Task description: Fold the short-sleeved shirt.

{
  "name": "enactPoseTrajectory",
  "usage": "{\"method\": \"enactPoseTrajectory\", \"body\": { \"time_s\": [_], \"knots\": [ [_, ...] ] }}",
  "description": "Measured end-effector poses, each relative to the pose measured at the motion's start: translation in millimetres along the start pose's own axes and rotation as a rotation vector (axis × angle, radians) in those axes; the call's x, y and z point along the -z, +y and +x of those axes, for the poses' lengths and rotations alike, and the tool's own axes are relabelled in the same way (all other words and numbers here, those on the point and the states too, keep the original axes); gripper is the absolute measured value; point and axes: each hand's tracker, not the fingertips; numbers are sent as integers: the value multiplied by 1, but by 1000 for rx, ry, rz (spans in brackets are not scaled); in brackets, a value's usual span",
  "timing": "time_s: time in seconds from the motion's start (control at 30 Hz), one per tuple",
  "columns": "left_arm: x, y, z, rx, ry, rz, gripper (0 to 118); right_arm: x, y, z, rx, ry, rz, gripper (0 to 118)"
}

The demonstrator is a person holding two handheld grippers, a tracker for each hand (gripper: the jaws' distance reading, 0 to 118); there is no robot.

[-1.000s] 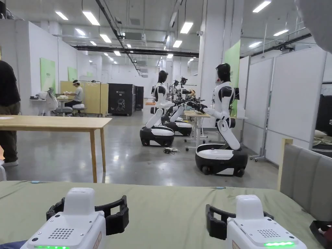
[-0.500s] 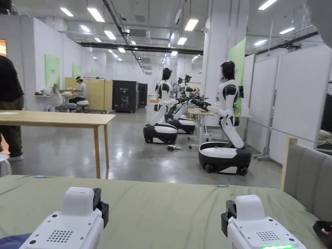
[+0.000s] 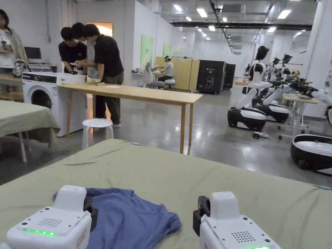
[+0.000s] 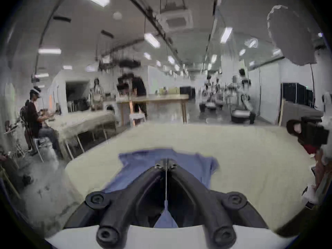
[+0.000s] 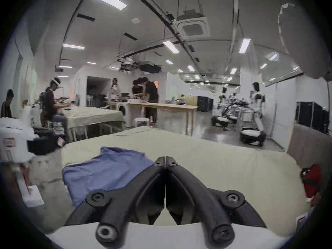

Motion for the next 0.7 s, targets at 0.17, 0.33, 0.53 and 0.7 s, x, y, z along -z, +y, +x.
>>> {"method": "enactPoseTrajectory", "body": {
  "time_s": [0.17, 0.33, 0.53, 0.7],
  "knots": [
    [103, -30, -3, 41, -110, -384, 0, 25, -32, -15, -27, 45, -74, 1],
    [207, -54, 6, 30, -60, -494, 116, 50, -56, -13, -69, 50, -146, 1],
    [307, -68, 9, 66, 12, -573, 118, 74, -73, 3, -43, 46, -207, 1],
    [318, -77, -13, -56, -38, -629, 80, 79, -84, 15, -27, 30, -239, 1]
  ]
}}
